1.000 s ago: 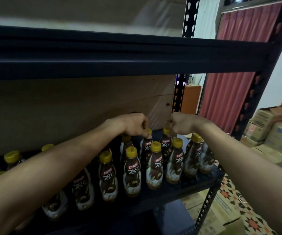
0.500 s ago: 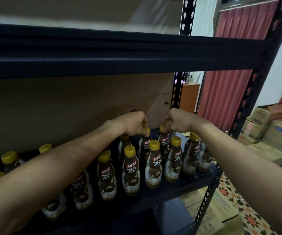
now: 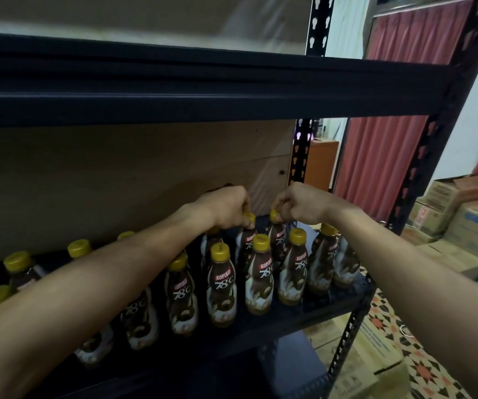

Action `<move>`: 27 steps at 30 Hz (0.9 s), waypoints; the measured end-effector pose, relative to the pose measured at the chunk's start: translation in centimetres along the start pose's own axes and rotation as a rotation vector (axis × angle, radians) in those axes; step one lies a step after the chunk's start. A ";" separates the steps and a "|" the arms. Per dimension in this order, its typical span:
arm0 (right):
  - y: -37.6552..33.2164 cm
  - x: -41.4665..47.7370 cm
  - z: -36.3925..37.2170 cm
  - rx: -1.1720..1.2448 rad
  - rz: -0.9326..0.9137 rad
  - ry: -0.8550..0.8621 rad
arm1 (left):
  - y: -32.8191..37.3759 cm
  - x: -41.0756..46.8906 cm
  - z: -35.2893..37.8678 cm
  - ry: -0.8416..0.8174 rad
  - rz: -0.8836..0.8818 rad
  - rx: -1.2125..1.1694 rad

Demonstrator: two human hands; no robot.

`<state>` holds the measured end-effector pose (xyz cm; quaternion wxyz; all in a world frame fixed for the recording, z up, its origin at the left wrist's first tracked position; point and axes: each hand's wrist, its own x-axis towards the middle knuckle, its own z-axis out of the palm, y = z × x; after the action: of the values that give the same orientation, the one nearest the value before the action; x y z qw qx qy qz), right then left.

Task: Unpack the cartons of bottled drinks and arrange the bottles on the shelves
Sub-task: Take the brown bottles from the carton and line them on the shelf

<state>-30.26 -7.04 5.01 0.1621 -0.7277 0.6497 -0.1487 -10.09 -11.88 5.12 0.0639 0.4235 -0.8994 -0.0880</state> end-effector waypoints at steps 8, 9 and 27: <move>0.6 -2.1 -2.3 0.057 0.034 0.104 | 1.5 -0.2 -1.0 -0.005 0.107 -0.036; 0.8 -2.6 -2.9 0.040 0.047 0.111 | 2.0 -0.3 -1.1 0.040 0.158 -0.065; 3.8 -6.1 -3.1 -0.134 0.168 -0.019 | 7.5 1.0 1.4 -0.127 0.315 0.014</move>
<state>-35.74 -1.54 6.17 0.1310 -0.6814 0.7152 -0.0838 -16.65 -7.79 5.38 0.0172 0.2713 -0.9574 -0.0971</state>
